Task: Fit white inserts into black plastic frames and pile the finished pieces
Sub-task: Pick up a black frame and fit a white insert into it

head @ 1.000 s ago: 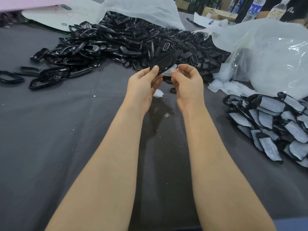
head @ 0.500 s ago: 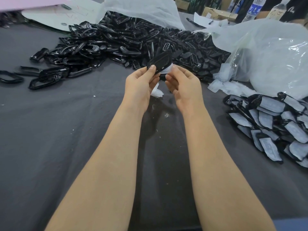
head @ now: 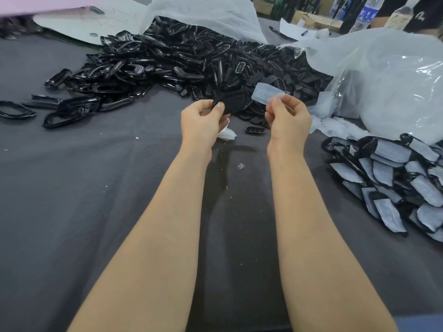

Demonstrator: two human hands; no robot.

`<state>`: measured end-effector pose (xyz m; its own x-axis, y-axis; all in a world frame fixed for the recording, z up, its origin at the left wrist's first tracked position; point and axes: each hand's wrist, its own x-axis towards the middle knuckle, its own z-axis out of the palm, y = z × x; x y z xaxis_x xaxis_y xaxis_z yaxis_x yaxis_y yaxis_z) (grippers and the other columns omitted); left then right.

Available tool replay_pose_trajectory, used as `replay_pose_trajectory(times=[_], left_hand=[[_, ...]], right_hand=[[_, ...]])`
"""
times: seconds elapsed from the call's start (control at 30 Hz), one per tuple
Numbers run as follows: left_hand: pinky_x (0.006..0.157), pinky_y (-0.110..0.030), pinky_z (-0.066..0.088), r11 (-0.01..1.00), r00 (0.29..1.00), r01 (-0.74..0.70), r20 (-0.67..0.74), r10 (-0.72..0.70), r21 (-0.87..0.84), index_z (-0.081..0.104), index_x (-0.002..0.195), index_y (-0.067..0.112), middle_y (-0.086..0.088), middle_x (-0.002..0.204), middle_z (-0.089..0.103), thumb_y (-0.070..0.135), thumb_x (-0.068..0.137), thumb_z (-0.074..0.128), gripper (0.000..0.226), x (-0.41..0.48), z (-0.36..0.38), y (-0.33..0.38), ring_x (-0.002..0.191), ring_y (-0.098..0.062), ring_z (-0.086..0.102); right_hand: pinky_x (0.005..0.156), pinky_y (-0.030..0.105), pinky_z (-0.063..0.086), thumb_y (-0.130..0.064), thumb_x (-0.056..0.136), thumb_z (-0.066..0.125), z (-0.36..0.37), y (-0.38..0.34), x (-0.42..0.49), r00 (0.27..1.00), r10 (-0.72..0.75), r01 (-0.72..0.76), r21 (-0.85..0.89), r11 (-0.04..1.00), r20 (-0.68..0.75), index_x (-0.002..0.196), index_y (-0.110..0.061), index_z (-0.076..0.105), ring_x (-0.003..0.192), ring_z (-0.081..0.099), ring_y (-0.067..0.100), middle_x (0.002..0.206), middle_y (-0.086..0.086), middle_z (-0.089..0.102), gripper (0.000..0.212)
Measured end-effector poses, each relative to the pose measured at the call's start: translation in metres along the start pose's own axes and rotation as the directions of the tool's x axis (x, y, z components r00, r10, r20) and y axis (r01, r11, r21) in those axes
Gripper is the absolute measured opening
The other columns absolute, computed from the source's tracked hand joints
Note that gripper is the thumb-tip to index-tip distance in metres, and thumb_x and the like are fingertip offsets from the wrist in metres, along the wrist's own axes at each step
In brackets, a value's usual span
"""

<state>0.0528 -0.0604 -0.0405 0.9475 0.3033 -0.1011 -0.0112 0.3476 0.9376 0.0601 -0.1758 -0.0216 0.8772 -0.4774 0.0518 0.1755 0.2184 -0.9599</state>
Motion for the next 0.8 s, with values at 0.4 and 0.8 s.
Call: replay_pose_trajectory(times=[0.4,0.8], left_hand=[[0.075,-0.022,0.057,0.985,0.986,-0.157,0.075,0.151,0.070,0.064,0.089,0.013,-0.006,0.082,0.073,0.011,0.090,0.067,0.003,-0.005,0.003,0.001,0.080,-0.014,0.073],[0.063,-0.015,0.053,0.984,0.985,-0.167,0.043,0.164,0.069,0.056,0.087,0.014,-0.006,0.087,0.069,0.005,0.096,0.055,0.013,-0.006,0.005,0.000,0.072,-0.008,0.073]], right_hand=[[0.076,0.029,0.055,-0.004,0.092,0.060,0.012,0.003,-0.014,0.960,-0.042,0.074,-0.105,0.992,0.275,0.080,-0.014,0.061,0.077,0.061,0.013,0.078,0.001,0.063,0.015],[0.073,0.041,0.058,0.003,0.089,0.039,-0.003,0.006,0.000,0.990,-0.138,0.129,-0.348,0.929,-0.003,0.080,-0.022,0.055,0.068,0.067,0.019,0.080,0.008,0.063,0.032]])
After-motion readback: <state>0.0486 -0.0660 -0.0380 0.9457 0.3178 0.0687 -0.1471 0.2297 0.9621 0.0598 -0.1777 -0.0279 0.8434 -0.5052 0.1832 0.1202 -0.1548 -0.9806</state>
